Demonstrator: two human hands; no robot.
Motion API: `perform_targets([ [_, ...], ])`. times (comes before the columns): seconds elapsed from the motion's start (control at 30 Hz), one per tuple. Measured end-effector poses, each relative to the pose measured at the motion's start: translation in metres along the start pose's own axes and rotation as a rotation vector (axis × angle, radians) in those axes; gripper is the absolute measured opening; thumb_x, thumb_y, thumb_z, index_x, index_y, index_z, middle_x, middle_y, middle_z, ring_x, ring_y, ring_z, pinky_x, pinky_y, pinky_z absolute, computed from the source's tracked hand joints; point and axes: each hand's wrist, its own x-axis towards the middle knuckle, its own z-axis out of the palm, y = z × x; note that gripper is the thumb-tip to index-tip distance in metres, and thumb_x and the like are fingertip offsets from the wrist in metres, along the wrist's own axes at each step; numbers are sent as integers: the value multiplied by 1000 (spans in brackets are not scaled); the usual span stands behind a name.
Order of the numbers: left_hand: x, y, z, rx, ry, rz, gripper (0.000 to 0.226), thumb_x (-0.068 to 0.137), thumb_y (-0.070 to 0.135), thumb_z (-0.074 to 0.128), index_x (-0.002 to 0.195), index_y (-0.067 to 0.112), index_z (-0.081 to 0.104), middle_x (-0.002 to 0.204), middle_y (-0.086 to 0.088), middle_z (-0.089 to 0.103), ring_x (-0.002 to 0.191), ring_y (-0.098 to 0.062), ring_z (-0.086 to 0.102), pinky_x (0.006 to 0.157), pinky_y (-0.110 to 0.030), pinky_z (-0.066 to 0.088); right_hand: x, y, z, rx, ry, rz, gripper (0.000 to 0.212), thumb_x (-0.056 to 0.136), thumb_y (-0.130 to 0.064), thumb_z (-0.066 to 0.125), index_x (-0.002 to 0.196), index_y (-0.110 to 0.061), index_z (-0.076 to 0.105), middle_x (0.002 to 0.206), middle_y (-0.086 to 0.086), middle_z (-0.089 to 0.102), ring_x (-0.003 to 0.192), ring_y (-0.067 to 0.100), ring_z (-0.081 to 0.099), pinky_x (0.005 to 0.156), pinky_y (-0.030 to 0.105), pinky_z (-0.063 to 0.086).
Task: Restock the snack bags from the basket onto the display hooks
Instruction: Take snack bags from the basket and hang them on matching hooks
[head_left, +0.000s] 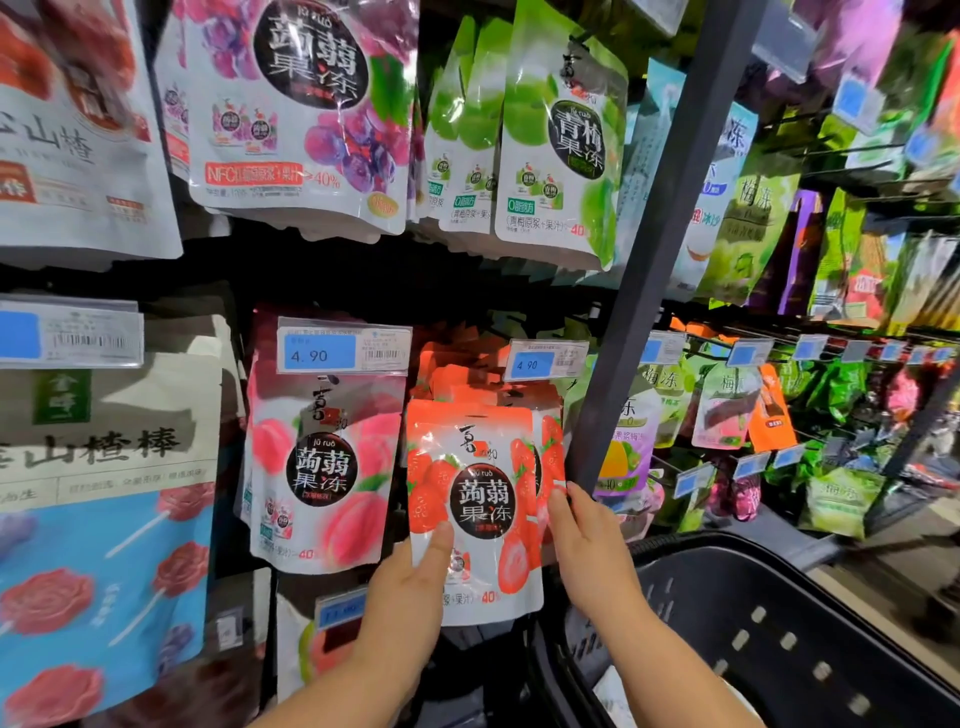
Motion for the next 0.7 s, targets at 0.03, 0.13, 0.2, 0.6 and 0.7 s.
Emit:
perform_targets([
  [0.03, 1, -1, 3, -15, 4, 1, 20, 99, 38, 51, 105, 29, 68, 101, 13, 69, 94, -2, 61, 74, -13, 43, -1, 1, 0, -32, 17, -8, 55, 85, -74, 21, 99, -39, 61, 94, 1, 62, 97, 26, 53, 79, 42, 44],
  [0.13, 1, 1, 14, -68, -5, 24, 18, 98, 32, 54, 97, 27, 72, 92, 12, 75, 85, -1, 69, 69, -13, 50, -8, -5, -2, -29, 50, 8, 77, 77, -83, 23, 123, -34, 59, 110, -10, 65, 109, 18, 57, 95, 45, 46],
  [0.2, 0, 6, 22, -104, -21, 23, 18, 99, 26, 54, 94, 23, 72, 84, 11, 76, 71, 5, 69, 58, -7, 47, -15, -13, -1, 102, 25, 18, 60, 82, -74, 45, 129, -37, 48, 110, -16, 64, 105, 11, 61, 92, 39, 49],
  [0.6, 22, 15, 39, 186, -25, 44, 26, 102, 43, 41, 97, 31, 63, 90, 16, 64, 84, 2, 58, 64, -10, 39, -2, -18, 1, 300, -34, -87, 53, 101, -18, 52, 142, -48, 34, 131, -38, 38, 113, -29, 41, 88, -2, 33],
  [0.7, 27, 16, 37, 284, -57, 92, 26, 103, 42, 40, 110, 30, 61, 103, 10, 65, 96, -10, 58, 78, -23, 40, 4, -11, 8, 271, 2, -58, 51, 101, -26, 52, 146, -46, 36, 138, -25, 42, 128, -4, 42, 102, 15, 33],
])
